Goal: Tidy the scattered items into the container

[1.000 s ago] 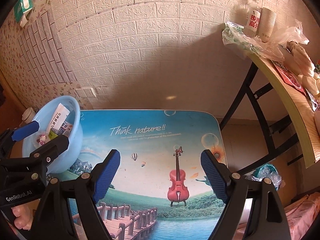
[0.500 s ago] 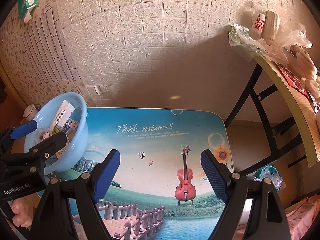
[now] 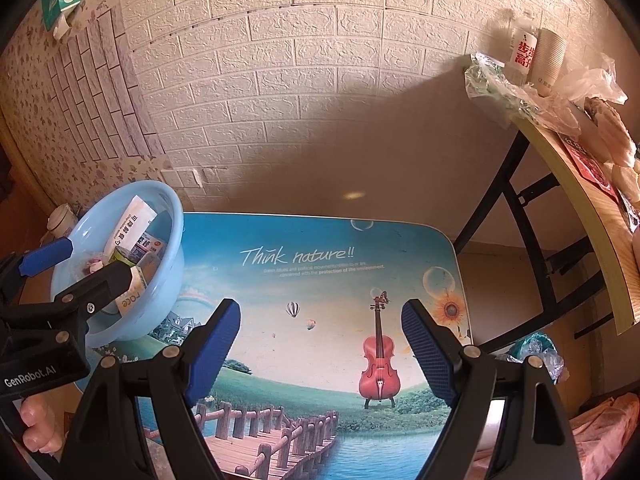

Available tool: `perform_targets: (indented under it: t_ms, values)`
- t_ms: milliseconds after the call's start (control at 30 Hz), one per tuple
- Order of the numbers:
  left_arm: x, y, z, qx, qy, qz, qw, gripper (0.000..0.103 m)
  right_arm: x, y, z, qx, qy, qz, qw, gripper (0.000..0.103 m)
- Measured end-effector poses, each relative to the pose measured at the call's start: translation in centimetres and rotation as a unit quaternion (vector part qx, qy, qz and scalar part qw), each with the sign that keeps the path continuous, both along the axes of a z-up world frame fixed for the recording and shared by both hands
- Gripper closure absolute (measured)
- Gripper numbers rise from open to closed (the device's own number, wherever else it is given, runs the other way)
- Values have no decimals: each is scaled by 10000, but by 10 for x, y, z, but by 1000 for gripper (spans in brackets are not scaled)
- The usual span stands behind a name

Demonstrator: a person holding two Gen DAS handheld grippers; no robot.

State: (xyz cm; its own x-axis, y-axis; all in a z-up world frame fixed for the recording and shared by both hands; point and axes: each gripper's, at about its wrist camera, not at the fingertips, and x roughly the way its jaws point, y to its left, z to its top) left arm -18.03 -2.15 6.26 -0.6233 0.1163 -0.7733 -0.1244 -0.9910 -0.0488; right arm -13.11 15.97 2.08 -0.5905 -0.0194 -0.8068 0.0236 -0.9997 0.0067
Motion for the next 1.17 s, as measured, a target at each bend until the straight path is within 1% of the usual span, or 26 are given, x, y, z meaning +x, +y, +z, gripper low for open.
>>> perform_targets:
  t_ms: [367, 433, 533, 1167]
  values:
    - [2, -5, 0, -32, 23, 10, 10000, 4, 1, -6, 2, -34, 35, 99, 9999, 19]
    - [3, -8, 2, -14, 49, 37, 10000, 4, 1, -7, 4, -23, 65, 93, 9999, 9]
    - [3, -12, 4, -17, 69, 70, 10000, 4, 1, -4, 6, -106, 121, 69, 9998, 0]
    - [10, -20, 9, -49, 173, 116, 9998, 3, 6, -13, 11, -14, 166, 190, 9997, 0]
